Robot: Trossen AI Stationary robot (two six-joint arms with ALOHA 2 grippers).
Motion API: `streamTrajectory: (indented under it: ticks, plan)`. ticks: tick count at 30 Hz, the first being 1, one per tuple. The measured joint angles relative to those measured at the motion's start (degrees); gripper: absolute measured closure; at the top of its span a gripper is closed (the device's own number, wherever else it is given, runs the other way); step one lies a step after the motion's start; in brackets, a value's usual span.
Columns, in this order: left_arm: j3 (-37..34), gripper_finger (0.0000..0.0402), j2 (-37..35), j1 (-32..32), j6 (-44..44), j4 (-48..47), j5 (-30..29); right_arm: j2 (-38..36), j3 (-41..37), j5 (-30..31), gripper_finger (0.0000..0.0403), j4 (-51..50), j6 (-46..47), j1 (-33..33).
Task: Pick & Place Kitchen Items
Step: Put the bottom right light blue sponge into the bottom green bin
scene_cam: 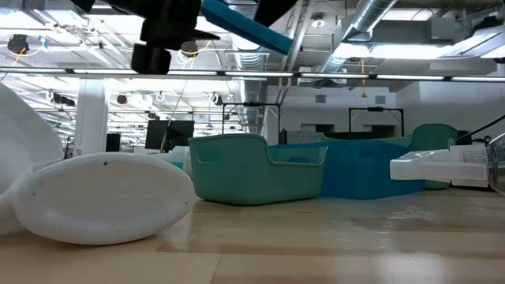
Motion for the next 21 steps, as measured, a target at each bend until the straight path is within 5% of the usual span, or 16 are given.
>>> streamTrajectory:
  ticks: [7, 16, 21]
  plan:
    - [0.0, 0.025, -0.1, -0.1, 0.0, -0.1, -1.1, 0.0, 0.0, 0.0, 0.0403, -0.1, 0.1, -0.6]
    - [0.0, 0.0377, -0.1, 0.0, -0.2, -1.2, 1.2, 0.0, 0.0, 0.0, 0.0403, 0.5, 1.1, -0.3]
    - [0.0, 0.039, -0.1, -0.1, -1.9, -2.2, 1.7, 0.0, 0.0, -2.7, 0.0395, 2.2, 2.7, -0.3]
